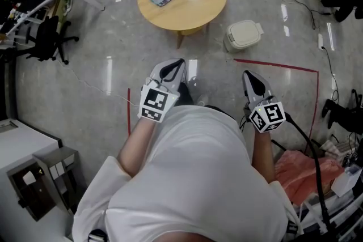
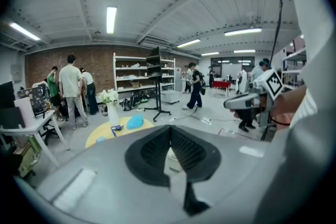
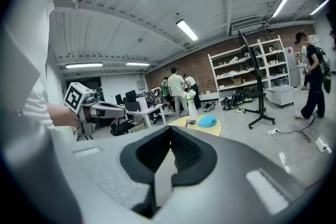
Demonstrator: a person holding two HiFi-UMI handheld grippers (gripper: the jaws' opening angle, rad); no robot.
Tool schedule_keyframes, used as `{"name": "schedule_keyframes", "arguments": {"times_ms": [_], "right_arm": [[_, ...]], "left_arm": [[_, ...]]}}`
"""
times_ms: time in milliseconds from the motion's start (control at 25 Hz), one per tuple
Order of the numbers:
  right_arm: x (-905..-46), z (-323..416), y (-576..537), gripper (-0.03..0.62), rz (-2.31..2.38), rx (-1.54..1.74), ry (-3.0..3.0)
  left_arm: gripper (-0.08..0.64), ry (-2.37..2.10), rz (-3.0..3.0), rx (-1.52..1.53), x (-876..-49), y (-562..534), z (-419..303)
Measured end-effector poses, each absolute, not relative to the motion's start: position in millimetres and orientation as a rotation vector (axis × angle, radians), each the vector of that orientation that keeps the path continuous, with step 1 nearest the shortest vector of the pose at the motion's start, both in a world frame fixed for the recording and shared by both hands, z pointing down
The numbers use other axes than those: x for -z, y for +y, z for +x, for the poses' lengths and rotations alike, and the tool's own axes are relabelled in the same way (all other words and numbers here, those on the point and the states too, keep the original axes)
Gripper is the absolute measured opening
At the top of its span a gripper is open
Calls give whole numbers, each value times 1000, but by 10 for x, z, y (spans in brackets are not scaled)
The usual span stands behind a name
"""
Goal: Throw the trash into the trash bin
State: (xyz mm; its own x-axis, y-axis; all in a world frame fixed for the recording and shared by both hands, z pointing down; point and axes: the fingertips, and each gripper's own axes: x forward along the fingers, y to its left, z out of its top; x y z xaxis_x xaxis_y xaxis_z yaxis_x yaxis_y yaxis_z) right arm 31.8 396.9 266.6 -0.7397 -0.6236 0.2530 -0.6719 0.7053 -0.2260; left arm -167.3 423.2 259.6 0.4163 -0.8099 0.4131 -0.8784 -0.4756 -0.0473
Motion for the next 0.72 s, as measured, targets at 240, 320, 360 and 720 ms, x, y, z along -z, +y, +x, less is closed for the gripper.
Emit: {"name": "schedule_keyframes", "arguments": {"times_ms": [240,320,360,720], "right_arm": [[-2711,271,3810,0,1128,-480,-2726],[-2711,254,3730,0,1161,-490,-2714],[-2709,235,3683,0,1173,-492,-2708],[-2714,-66,3223,0,1269,-514,-2662]], "left_arm": [[5,-1459,2517,-582,-2635,3963,-1770],[5,-1440,2529,-581,-2629,3832,-1805],[5,-1430,2536,-581,-2621,3761,-1827],[5,-1334,2590,-604,-2662,3168,-2128]]}}
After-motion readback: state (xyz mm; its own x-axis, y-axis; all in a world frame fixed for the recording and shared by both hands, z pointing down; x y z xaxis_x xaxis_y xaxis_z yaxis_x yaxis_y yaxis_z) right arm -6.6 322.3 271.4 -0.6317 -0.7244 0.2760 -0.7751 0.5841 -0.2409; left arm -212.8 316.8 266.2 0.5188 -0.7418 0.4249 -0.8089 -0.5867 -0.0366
